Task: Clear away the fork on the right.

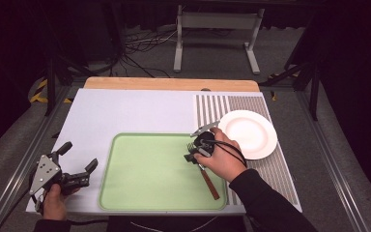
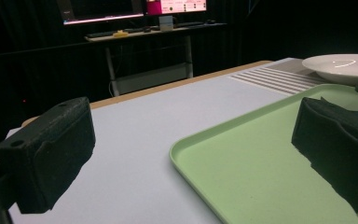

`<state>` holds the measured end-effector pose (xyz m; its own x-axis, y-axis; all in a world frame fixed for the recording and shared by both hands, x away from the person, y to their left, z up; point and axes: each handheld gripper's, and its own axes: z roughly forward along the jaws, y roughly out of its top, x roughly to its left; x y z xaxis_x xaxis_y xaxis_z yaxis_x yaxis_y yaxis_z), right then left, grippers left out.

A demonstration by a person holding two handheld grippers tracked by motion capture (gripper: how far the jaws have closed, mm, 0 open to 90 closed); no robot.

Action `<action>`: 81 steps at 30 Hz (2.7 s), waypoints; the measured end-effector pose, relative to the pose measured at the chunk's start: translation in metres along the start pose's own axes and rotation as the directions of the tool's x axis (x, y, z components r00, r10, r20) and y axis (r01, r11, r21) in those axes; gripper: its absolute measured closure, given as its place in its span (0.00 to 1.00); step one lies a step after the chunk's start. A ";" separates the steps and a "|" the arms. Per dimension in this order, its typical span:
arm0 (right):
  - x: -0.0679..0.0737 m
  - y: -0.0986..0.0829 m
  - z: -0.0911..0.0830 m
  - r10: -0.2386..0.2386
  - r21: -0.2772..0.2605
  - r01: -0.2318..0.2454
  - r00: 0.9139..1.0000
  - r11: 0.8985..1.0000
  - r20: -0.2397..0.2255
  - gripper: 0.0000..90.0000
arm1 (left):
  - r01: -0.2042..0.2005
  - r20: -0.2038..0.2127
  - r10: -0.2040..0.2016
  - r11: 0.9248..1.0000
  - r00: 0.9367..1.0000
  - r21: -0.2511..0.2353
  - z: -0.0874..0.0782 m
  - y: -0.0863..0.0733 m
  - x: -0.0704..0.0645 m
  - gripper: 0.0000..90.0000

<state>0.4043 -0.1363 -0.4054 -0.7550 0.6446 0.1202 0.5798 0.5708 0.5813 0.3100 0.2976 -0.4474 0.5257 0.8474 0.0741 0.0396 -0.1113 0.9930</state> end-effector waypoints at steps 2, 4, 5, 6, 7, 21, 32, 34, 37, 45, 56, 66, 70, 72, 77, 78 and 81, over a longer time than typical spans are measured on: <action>-0.001 -0.001 0.002 -0.037 -0.014 0.037 0.999 0.999 -0.007 0.95 | -0.001 0.001 0.001 1.000 1.000 0.003 0.000 0.000 0.000 0.00; -0.003 -0.001 0.003 -0.055 -0.007 0.055 0.998 0.998 -0.008 1.00 | -0.004 0.002 0.004 1.000 1.000 0.002 0.001 0.000 0.000 0.00; -0.003 -0.002 0.005 -0.061 -0.009 0.061 0.998 0.998 -0.011 1.00 | -0.003 0.003 0.003 1.000 1.000 0.002 0.001 0.000 0.000 0.00; -0.004 -0.002 0.006 -0.059 -0.002 0.059 0.998 0.998 -0.013 1.00 | -0.003 0.003 0.003 1.000 1.000 0.002 0.001 0.000 0.000 0.00; -0.004 -0.002 0.008 -0.062 0.004 0.062 0.998 0.998 -0.020 1.00 | -0.004 0.003 0.004 1.000 1.000 0.003 0.001 0.000 0.000 0.00; -0.013 -0.004 0.024 -0.046 0.037 0.046 0.999 0.998 -0.005 1.00 | 0.001 0.001 -0.001 1.000 1.000 0.003 0.000 0.000 0.000 0.00; -0.016 -0.006 0.028 -0.039 0.064 0.039 0.999 0.997 0.005 1.00 | 0.000 0.001 0.000 1.000 1.000 0.003 0.000 0.000 0.000 0.00; -0.016 -0.006 0.029 -0.035 0.067 0.034 0.999 0.997 0.001 1.00 | 0.001 0.001 -0.001 1.000 1.000 0.002 0.001 0.000 0.000 0.00; -0.016 -0.006 0.029 -0.035 0.069 0.035 0.999 0.997 0.002 1.00 | 0.001 0.000 -0.001 1.000 1.000 0.003 0.000 0.000 0.000 0.00; -0.018 -0.006 0.028 -0.030 0.079 0.028 0.999 0.997 0.023 1.00 | 0.001 0.001 -0.001 1.000 1.000 0.003 0.001 0.000 0.000 0.00; -0.023 -0.008 0.024 -0.033 0.087 0.027 0.997 0.996 0.069 1.00 | 0.001 0.001 -0.001 1.000 1.000 0.003 0.001 0.000 0.000 0.00; -0.029 -0.010 0.020 -0.028 0.095 0.018 0.995 0.995 0.097 1.00 | 0.001 0.001 -0.001 1.000 1.000 0.004 0.001 0.000 0.000 0.00; -0.033 -0.012 0.018 -0.021 0.096 0.010 0.994 0.995 0.111 1.00 | -0.001 0.001 0.001 1.000 1.000 0.005 0.001 0.000 0.000 0.00; -0.034 -0.012 0.017 -0.019 0.096 0.008 0.993 0.995 0.117 1.00 | -0.001 0.000 0.001 1.000 1.000 0.005 0.001 0.000 0.000 0.00; -0.038 -0.014 0.015 -0.007 0.095 -0.005 0.992 0.995 0.125 1.00 | 0.000 0.000 0.000 1.000 1.000 0.005 0.001 0.000 0.000 0.00; -0.038 -0.014 0.015 -0.007 0.095 -0.005 0.992 0.995 0.125 1.00 | -0.001 0.000 0.001 1.000 1.000 0.005 0.001 0.000 0.000 0.00; -0.039 -0.015 0.014 -0.003 0.097 -0.010 0.991 0.995 0.132 1.00 | -0.001 0.000 0.001 1.000 1.000 0.005 0.001 0.000 0.000 0.00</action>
<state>0.4295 -0.1632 -0.4301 -0.7098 0.7044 0.0106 0.6139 0.6111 0.4997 0.3107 0.2973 -0.4475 0.5260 0.8472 0.0749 0.0435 -0.1148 0.9924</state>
